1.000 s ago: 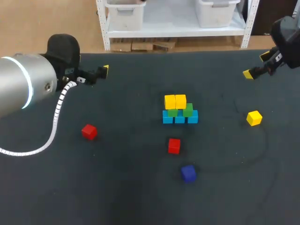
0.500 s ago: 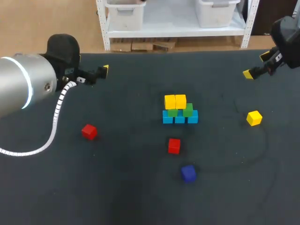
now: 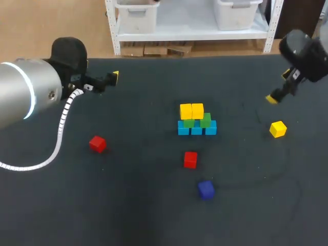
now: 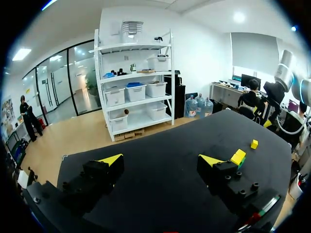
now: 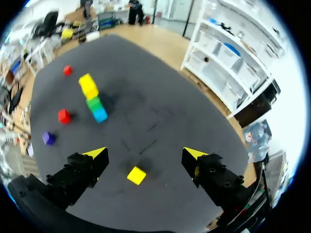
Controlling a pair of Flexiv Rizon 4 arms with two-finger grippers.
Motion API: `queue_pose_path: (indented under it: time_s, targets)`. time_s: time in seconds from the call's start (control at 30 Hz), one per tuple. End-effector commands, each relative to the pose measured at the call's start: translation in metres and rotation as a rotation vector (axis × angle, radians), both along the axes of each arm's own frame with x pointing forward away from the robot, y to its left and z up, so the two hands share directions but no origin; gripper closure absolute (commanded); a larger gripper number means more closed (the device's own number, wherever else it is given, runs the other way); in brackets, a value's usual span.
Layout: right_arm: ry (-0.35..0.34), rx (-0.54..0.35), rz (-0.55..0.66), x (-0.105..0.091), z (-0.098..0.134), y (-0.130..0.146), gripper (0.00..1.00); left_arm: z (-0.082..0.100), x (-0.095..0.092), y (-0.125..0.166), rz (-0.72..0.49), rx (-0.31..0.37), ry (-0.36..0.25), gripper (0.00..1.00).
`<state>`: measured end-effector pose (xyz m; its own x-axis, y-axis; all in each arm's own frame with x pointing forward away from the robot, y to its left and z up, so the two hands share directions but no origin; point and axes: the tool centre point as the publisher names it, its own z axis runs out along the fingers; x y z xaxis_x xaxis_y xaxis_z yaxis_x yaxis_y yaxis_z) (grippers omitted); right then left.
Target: Place the blue cubes, place green cubes on the blue cubes, place the yellow cubes on the green cubes, then place the red cubes on the yellow cubes, and place purple cube on the red cubes.
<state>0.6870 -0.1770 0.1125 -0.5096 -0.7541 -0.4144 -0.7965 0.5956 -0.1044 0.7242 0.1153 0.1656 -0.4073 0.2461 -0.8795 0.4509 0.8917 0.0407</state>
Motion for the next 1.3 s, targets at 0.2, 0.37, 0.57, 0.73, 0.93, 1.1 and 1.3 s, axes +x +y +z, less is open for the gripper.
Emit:
queue_pose_path:
  time_s: [0.2, 0.37, 0.57, 0.73, 0.93, 1.1, 1.3]
  targets:
    - [0.094, -0.093, -0.113, -0.025, -0.039, -0.018, 0.0, -0.002, -0.001, -0.001, 0.009, -0.001, -0.01, 0.0]
    - [0.159, -0.084, -0.192, -0.033, -0.065, -0.02, 0.0, -0.002, -0.001, -0.001, 0.009, -0.001, -0.01, 0.0]
    - [0.19, -0.095, -0.26, -0.029, -0.079, -0.019, 0.0, -0.002, -0.001, -0.001, 0.009, -0.001, -0.01, 0.0]
    - [0.232, -0.113, -0.278, -0.026, -0.092, -0.019, 0.0, -0.002, -0.001, -0.001, 0.009, -0.001, -0.01, 0.0]
    - [0.312, -0.101, -0.289, -0.025, -0.106, -0.019, 0.0, -0.002, -0.001, -0.001, 0.009, -0.001, -0.01, 0.0]
    - [0.352, -0.087, -0.304, -0.026, -0.113, -0.02, 0.0, -0.002, -0.001, -0.001, 0.009, -0.001, -0.01, 0.0]
    - [0.371, -0.079, -0.313, -0.026, -0.118, -0.021, 0.02, -0.002, -0.001, -0.001, 0.009, -0.001, -0.01, 0.0]
